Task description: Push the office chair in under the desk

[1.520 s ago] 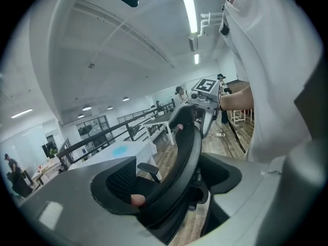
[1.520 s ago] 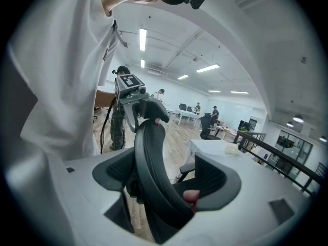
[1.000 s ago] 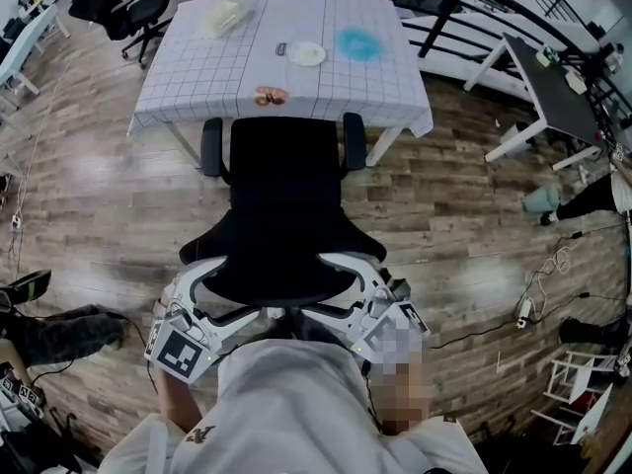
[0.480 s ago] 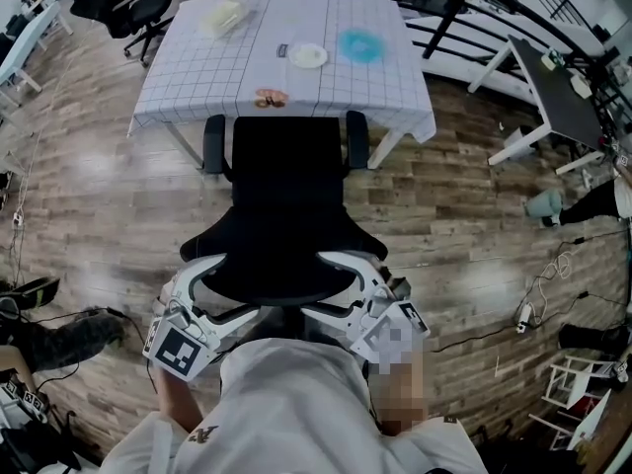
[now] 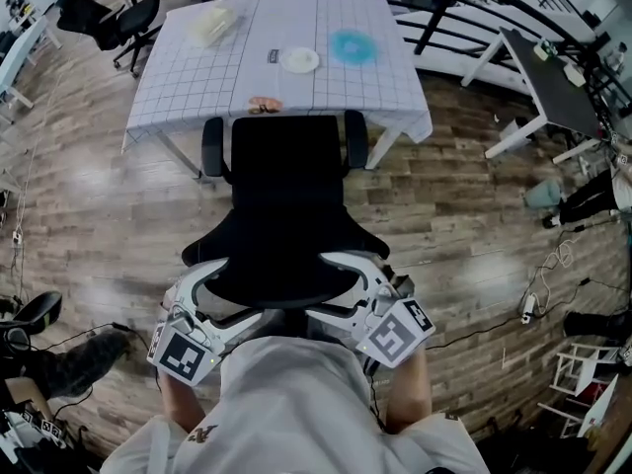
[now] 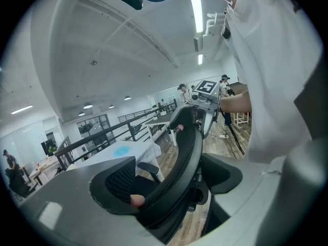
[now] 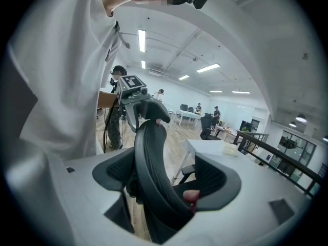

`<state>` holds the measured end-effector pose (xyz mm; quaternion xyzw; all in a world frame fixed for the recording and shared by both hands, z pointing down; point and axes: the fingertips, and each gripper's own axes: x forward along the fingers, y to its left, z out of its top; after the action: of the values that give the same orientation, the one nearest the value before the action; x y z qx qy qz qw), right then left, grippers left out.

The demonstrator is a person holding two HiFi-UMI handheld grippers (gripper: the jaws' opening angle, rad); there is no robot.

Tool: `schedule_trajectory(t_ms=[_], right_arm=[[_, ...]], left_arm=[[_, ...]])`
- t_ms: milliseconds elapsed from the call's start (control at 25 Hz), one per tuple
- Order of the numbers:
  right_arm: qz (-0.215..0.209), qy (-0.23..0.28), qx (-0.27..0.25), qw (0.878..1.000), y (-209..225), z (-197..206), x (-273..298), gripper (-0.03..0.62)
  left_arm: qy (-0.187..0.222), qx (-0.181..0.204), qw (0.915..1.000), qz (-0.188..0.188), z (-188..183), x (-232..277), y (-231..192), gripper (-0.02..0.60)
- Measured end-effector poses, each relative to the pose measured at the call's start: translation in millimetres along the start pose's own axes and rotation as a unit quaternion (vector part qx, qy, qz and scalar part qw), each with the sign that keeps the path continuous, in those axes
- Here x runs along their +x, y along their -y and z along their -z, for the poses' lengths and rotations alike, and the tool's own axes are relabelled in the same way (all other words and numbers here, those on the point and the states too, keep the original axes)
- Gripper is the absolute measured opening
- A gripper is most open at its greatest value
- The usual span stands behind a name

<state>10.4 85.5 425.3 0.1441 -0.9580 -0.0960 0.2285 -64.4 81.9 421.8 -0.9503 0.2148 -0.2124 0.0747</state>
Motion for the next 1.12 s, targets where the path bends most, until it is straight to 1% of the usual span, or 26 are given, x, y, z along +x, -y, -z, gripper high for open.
schedule_trajectory(t_ms=[280, 800, 1120], right_arm=[[0.005, -0.005, 0.007, 1.000, 10.5, -0.3, 9.0, 0.376], [-0.001, -0.002, 0.009, 1.000, 37.5, 9.4, 2.7, 0.376], [-0.009, 0.001, 0.002, 1.000, 58.6, 18.2, -3.5, 0.376]], left_arm=[[0.000, 0.007, 0.9999, 0.012, 2.5, 1.9, -15.5, 0.400], [-0.003, 0.002, 0.9999, 0.014, -3.4, 25.9, -30.9, 0.400], [-0.007, 0.001, 1.0000, 0.006, -8.8, 45.2, -41.5, 0.402]])
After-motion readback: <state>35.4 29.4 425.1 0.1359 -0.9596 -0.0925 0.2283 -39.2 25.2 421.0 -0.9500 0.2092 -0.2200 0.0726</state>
